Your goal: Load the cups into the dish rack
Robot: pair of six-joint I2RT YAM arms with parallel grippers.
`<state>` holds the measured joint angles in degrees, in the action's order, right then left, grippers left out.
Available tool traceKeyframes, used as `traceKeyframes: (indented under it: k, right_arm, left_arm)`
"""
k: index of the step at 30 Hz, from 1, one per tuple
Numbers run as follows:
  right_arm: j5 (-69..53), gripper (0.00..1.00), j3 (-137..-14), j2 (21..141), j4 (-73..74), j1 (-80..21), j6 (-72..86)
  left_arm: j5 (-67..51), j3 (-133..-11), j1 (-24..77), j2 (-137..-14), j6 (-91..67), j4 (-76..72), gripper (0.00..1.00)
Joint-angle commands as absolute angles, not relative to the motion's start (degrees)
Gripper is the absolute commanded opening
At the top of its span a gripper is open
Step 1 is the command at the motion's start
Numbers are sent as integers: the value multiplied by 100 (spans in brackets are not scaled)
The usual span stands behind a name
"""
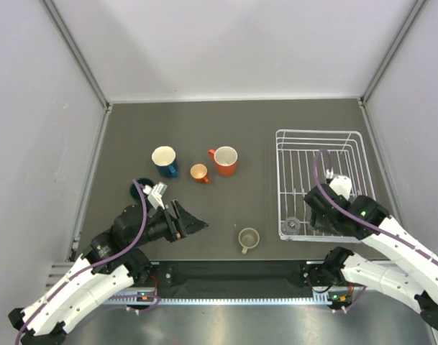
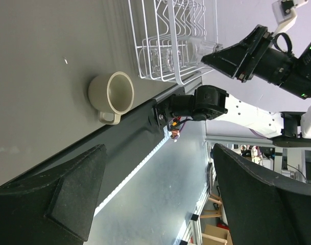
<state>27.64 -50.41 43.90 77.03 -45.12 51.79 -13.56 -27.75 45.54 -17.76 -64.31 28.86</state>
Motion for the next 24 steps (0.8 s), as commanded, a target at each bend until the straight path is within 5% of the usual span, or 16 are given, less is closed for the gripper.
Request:
traceKeyframes:
  k: [1, 12, 24]
  right_arm:
    - [2471, 0, -4949, 4281, 8104, -4438, 4984]
    - [1872, 1, -4360, 4693, 7322, -4438, 4597]
    - [1793, 29, -4210, 5089, 6724, -4412, 4491]
  left_arm:
    - [-1318, -2909, 4570, -1767, -6310, 2953, 89]
    - [-1257, -2733, 4570, -1723, -6372, 2848, 89]
    - [-1301, -2786, 4570, -1933, -6337, 2900, 89]
